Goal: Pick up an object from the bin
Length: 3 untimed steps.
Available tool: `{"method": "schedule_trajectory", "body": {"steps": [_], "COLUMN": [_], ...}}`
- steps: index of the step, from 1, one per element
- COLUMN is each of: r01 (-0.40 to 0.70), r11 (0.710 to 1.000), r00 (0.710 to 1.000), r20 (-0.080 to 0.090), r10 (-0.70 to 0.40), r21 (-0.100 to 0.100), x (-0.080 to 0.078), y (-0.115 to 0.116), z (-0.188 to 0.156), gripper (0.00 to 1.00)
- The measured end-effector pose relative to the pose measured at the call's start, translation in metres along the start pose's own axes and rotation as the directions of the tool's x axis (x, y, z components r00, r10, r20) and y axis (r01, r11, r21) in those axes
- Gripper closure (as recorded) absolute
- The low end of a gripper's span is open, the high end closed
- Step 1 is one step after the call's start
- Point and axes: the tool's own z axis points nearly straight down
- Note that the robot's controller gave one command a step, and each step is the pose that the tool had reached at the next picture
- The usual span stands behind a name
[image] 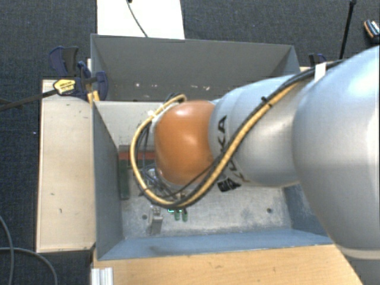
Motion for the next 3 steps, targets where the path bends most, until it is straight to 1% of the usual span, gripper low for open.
{"method": "schedule_trajectory", "body": {"steps": [1,2,3], "r01": [0.12,0.294,0.18], "r11": [0.993,0.956,0.984], "r00": [0.993,0.956,0.984], "r20": [0.001,0.003,0.012], "r10": [-0.12,-0.294,-0.18], "r21": [0.001,0.003,0.004], "x": [-0.016,-0.025,-0.072], "y": [-0.046,-0.115,-0.207], "z": [0.073,0.074,0.072], "gripper": [0.0,0.0,0.0]}}
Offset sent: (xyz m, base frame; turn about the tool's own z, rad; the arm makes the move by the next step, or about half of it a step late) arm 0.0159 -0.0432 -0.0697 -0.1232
